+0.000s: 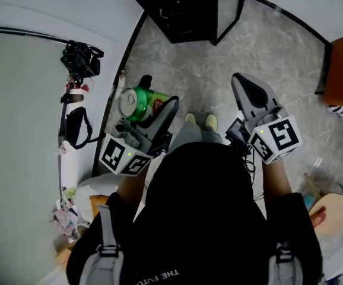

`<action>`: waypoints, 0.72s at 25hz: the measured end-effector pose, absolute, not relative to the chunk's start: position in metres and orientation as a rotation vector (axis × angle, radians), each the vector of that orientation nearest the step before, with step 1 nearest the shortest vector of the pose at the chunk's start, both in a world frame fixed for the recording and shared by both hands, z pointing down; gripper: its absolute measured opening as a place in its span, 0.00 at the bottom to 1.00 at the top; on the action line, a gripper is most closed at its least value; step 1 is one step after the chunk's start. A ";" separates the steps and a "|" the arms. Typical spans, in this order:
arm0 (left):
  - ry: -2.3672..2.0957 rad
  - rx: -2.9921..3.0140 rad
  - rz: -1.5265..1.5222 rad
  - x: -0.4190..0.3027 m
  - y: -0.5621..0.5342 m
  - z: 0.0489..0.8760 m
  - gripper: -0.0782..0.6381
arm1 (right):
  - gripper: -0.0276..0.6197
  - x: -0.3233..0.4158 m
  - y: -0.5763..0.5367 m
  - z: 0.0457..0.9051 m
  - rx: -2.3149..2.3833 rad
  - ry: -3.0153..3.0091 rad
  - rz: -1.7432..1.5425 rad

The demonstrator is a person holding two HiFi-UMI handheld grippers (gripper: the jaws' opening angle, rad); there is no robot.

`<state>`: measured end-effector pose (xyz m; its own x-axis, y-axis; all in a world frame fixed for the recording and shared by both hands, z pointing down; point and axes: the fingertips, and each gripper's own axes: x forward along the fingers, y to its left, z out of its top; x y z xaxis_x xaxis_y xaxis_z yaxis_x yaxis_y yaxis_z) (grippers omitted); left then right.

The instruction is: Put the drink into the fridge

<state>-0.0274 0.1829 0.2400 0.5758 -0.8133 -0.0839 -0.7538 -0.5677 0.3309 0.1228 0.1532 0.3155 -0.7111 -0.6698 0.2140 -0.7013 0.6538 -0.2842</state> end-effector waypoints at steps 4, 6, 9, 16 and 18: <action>-1.300 2.548 -0.328 -0.030 0.181 0.241 0.59 | 0.06 0.117 0.150 0.316 1.141 -2.781 0.537; -1.299 2.552 -0.325 -0.031 0.180 0.240 0.59 | 0.06 0.116 0.149 0.317 1.145 -2.784 0.540; -1.292 2.561 -0.324 -0.030 0.181 0.239 0.59 | 0.06 0.115 0.151 0.317 1.151 -2.785 0.545; -1.270 2.570 -0.343 -0.030 0.179 0.237 0.59 | 0.06 0.113 0.152 0.314 1.162 -2.776 0.545; -1.266 2.573 -0.345 -0.029 0.181 0.236 0.59 | 0.06 0.115 0.155 0.312 1.167 -2.775 0.533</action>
<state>-0.0293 0.1809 0.2365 0.5940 -0.7983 -0.0995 -0.7385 -0.5902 0.3260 0.1149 0.1546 0.3119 -0.7058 -0.6769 0.2092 -0.7062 0.6485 -0.2841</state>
